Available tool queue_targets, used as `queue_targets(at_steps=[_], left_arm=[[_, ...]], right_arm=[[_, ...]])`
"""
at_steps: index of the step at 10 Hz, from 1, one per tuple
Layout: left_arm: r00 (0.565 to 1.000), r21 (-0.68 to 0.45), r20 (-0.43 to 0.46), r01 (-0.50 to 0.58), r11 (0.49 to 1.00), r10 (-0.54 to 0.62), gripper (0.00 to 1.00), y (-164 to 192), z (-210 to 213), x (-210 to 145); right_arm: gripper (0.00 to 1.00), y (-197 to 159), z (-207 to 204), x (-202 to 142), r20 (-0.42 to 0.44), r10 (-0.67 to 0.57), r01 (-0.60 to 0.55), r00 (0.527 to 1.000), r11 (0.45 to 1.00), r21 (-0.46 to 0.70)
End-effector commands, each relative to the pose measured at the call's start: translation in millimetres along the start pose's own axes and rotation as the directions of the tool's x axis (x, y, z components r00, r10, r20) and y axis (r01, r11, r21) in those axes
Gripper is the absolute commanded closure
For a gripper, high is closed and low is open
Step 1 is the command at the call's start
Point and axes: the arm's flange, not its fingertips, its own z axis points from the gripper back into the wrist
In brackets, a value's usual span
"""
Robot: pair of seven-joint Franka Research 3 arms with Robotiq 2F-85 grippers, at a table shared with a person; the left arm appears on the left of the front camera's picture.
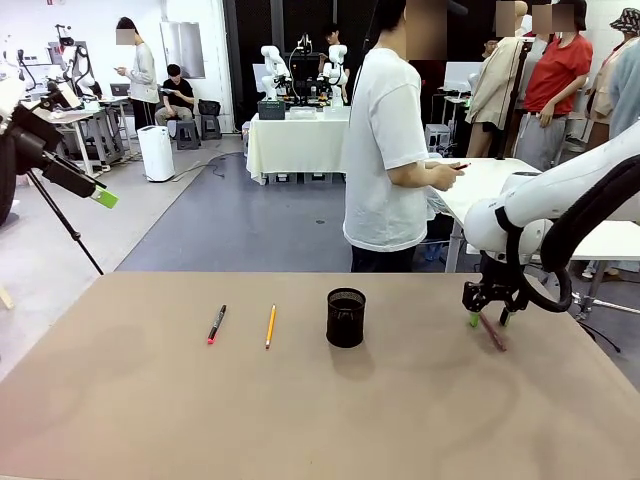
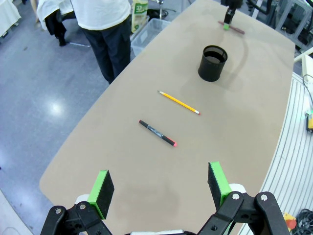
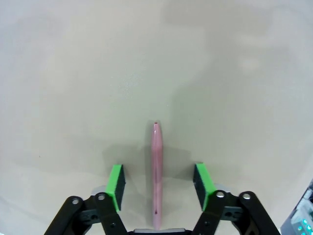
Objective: Place the pens into the pen holder.
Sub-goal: Pick up a writing instrument from the table and place it into the Pen holder.
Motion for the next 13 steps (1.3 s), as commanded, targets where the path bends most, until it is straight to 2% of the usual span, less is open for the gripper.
queue_targets(at_steps=[1, 2, 8, 10, 11, 13], left_arm=[[1.0, -0.006, 0.005, 0.004, 1.0, -0.004, 0.0, 0.0, 0.9, 0.2], [1.0, -0.006, 0.005, 0.004, 1.0, -0.004, 0.0, 0.0, 0.9, 0.2], [1.0, -0.006, 0.005, 0.004, 1.0, -0.004, 0.0, 0.0, 0.9, 0.2], [1.0, -0.006, 0.005, 0.004, 1.0, -0.004, 0.0, 0.0, 0.9, 0.2], [1.0, -0.006, 0.005, 0.004, 1.0, -0.004, 0.0, 0.0, 0.9, 0.2], [1.0, -0.006, 0.005, 0.004, 1.0, -0.004, 0.0, 0.0, 0.9, 0.2]], right_arm=[[0.84, 11.0, 2.0, 8.0, -0.013, -0.021, 0.02, 1.0, 0.999, -0.042], [1.0, 13.6, 2.6, 6.5, -0.014, -0.017, 0.016, 1.0, 0.999, -0.044], [1.0, 16.6, 4.2, 0.2, -0.05, 0.02, -0.022, 0.999, 0.999, -0.033], [1.0, 16.2, 23.3, -11.3, -0.044, 0.089, -0.087, 0.995, 0.995, 0.05], [1.0, 15.0, 37.1, -18.8, -0.009, 0.126, -0.126, 0.992, 0.99, 0.058], [1.0, 12.0, 67.4, -31.7, -0.02, 0.214, -0.209, 0.977, 0.968, 0.142]])
